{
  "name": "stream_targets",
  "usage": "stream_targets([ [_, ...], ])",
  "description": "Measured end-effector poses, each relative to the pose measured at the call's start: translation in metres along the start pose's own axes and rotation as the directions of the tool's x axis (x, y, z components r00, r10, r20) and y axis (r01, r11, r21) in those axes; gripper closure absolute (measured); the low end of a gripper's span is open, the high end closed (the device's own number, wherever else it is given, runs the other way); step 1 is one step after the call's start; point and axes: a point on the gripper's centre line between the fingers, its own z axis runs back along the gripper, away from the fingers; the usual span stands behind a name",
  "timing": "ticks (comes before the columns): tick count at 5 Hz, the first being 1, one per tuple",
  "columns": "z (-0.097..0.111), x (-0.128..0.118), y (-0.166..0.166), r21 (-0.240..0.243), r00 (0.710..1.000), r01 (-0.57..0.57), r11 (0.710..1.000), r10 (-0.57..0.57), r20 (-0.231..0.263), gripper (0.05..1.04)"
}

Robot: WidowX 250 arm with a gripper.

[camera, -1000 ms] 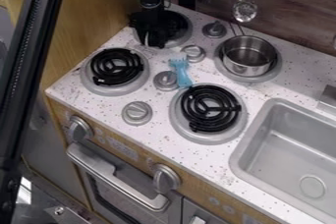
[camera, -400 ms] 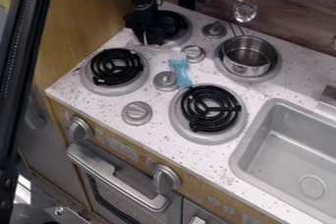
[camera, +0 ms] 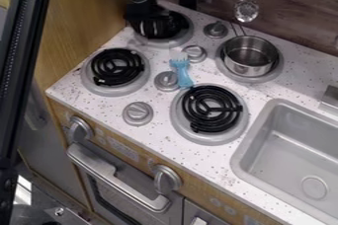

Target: Move the black and white object to the left top burner

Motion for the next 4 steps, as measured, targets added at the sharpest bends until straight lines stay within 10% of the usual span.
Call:
stream_targets([
  [3, 0.035, -0.036, -0.013, 0.030, 0.995, 0.065, 0.997, -0.062, -0.082, 0.085],
  [4, 0.049, -0.063, -0.020, -0.005, 0.976, 0.118, 0.993, -0.116, -0.186, 0.085],
])
